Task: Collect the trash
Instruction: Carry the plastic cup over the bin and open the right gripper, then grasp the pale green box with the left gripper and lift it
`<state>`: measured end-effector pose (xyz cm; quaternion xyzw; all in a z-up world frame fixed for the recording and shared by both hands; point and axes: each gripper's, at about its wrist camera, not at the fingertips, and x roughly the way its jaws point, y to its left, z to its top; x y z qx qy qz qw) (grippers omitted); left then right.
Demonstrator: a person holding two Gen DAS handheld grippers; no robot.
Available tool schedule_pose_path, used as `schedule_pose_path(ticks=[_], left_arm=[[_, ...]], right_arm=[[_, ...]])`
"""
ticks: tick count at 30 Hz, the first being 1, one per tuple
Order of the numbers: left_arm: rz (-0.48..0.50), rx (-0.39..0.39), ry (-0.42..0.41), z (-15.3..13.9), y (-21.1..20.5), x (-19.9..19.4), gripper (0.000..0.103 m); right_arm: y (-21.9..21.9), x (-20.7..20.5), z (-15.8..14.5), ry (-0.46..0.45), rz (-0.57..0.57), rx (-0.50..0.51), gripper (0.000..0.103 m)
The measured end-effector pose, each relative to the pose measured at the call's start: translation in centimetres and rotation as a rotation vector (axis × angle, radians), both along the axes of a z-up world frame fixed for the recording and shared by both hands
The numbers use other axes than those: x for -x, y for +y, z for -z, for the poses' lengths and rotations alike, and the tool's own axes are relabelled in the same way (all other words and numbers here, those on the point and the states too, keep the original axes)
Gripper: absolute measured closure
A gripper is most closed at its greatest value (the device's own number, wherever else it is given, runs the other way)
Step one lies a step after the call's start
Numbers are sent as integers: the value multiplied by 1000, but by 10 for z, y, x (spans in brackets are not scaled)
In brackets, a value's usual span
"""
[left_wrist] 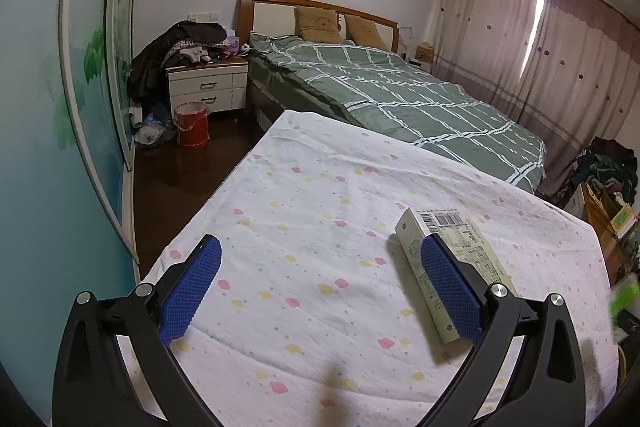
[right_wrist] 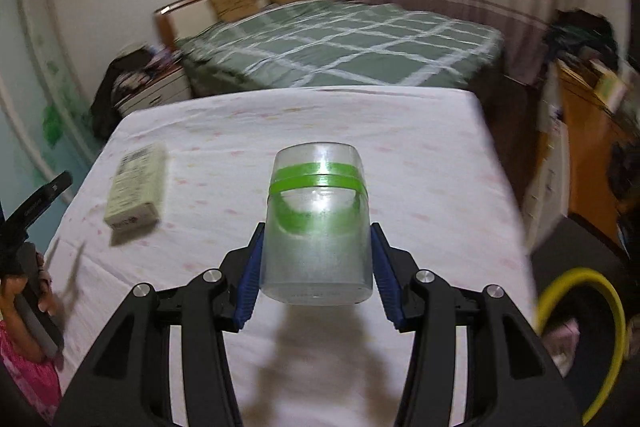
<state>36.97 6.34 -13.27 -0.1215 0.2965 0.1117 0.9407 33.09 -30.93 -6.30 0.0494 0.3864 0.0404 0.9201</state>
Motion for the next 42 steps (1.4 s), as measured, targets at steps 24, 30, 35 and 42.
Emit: schedule_pose_path(ticks=[24, 30, 35, 42], left_arm=[[104, -98, 14, -1, -37, 3, 5], [119, -55, 60, -4, -52, 0, 4], [163, -67, 114, -2, -91, -10, 5], [128, -168, 234, 15, -143, -52, 4]], right_arm=[[-199, 119, 36, -35, 572, -117, 42], [-135, 121, 11, -233, 467, -37, 35], [-100, 121, 2, -319, 406, 91, 31], [-103, 117, 4, -308, 390, 85, 29]])
